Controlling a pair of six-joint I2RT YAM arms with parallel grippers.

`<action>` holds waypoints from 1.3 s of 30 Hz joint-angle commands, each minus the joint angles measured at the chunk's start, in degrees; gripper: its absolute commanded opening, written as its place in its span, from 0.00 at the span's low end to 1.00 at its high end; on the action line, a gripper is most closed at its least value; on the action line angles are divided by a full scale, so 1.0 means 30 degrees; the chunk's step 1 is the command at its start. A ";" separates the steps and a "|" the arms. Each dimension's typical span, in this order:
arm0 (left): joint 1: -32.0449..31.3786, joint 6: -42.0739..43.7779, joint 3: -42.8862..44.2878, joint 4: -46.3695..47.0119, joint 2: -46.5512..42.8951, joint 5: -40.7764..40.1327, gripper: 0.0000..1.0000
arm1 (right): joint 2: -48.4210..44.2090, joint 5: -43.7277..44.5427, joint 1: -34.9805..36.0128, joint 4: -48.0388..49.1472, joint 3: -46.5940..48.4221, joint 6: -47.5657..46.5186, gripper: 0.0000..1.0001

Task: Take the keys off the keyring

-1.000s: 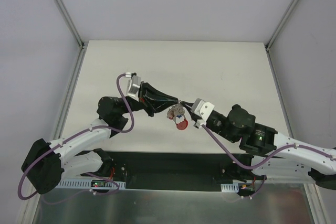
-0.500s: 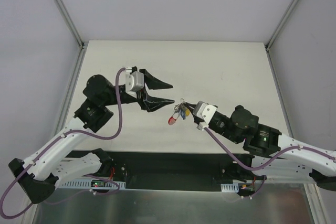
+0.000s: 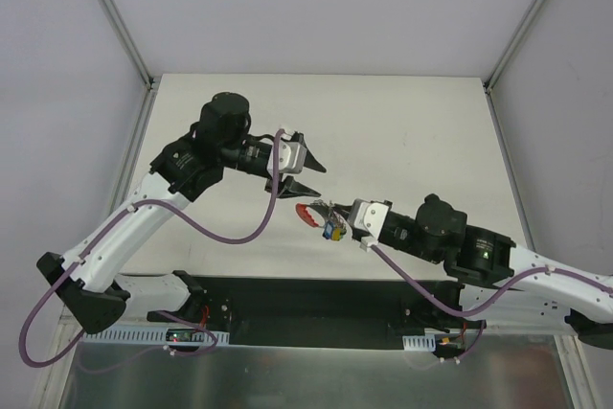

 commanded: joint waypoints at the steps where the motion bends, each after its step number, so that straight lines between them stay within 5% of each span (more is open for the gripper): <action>1: -0.0060 0.3094 0.0832 -0.2645 0.0568 0.2800 0.48 | -0.0740 -0.1136 0.0032 0.0552 0.0657 -0.0104 0.01; 9: 0.0174 0.3097 0.1593 -0.2821 0.2034 0.6169 0.48 | -0.1356 -0.5176 0.0061 -0.1555 0.0919 -0.1128 0.01; 19: 0.0058 0.1045 0.1506 -0.2850 0.2943 1.1679 0.43 | -0.2675 -0.6850 0.0061 -0.2055 0.0598 -0.2854 0.01; 28: -0.1729 0.0283 0.0861 -0.2851 0.3060 0.7354 0.47 | -0.1827 -0.6470 0.0061 -0.3870 0.2003 -0.4029 0.01; 39: -0.2961 0.0135 0.0599 -0.2851 0.3179 0.5325 0.35 | -0.1796 -0.6206 0.0061 -0.3520 0.2092 -0.4117 0.01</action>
